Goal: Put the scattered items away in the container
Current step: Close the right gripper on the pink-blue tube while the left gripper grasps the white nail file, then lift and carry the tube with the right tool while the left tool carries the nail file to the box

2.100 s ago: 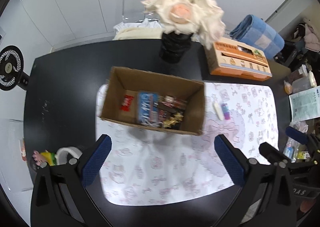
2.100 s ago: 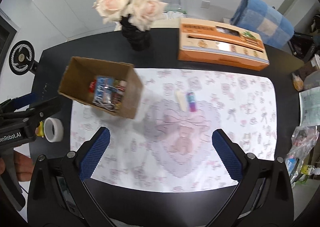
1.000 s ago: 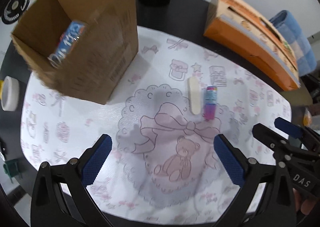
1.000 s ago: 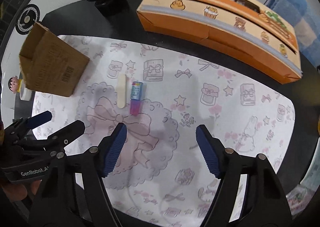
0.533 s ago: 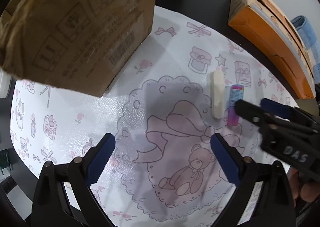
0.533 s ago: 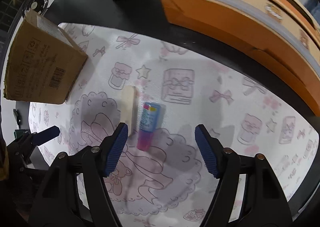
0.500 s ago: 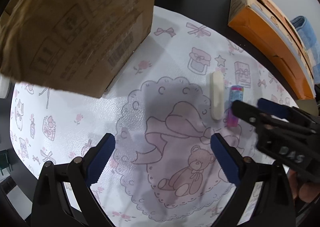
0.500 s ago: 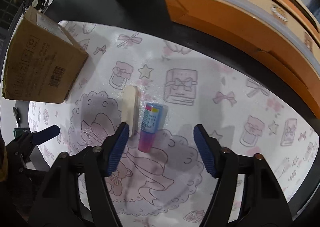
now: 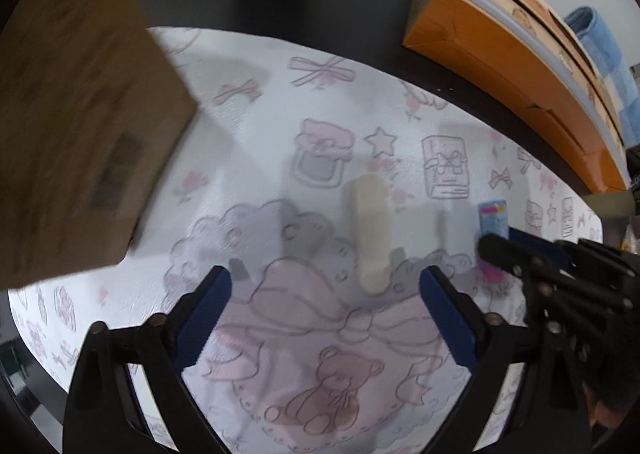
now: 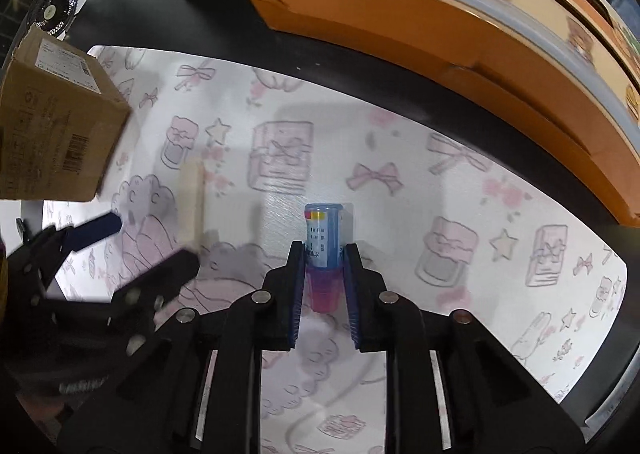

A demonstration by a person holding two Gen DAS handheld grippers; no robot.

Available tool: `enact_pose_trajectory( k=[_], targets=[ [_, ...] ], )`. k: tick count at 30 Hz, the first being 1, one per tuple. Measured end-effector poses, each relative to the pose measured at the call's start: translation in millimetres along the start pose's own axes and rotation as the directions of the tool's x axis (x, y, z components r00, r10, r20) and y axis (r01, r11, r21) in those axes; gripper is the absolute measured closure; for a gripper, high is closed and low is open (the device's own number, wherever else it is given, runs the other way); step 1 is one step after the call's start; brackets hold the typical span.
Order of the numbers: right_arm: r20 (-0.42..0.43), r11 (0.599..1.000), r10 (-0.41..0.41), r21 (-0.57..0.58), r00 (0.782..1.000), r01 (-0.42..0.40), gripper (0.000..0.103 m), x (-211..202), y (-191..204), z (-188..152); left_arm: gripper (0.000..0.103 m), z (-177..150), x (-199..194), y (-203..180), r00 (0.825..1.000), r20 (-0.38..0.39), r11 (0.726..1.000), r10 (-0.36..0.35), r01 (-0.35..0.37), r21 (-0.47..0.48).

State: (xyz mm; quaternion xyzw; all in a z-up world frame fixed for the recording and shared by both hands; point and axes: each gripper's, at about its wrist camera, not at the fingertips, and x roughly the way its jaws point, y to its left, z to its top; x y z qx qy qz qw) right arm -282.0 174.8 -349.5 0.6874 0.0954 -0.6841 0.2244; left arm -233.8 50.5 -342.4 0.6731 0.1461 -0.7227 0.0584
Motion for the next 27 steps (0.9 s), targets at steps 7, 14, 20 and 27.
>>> enact_pose_trajectory(
  k=[7,14,20,27],
  targets=[
    [-0.012,1.000,0.005,0.011,1.000,-0.005,0.083,-3,-7,-2,0.031,5,6,-20,0.996,-0.008,0.995,0.093,-0.092,0.043],
    [-0.012,1.000,0.007,-0.001,1.000,-0.007,0.083,-4,-6,0,0.055,3,6,-37,0.992,0.015,0.990,0.125,-0.126,0.064],
    [-0.008,1.000,0.019,0.011,1.000,-0.019,0.083,-5,-6,0,0.087,-2,4,-49,0.993,0.021,0.991,0.114,-0.115,0.068],
    [-0.022,0.999,0.033,0.022,0.999,-0.033,0.083,-6,-4,-6,0.087,-14,4,-47,0.998,-0.029,0.997,0.057,-0.055,0.062]
  ],
)
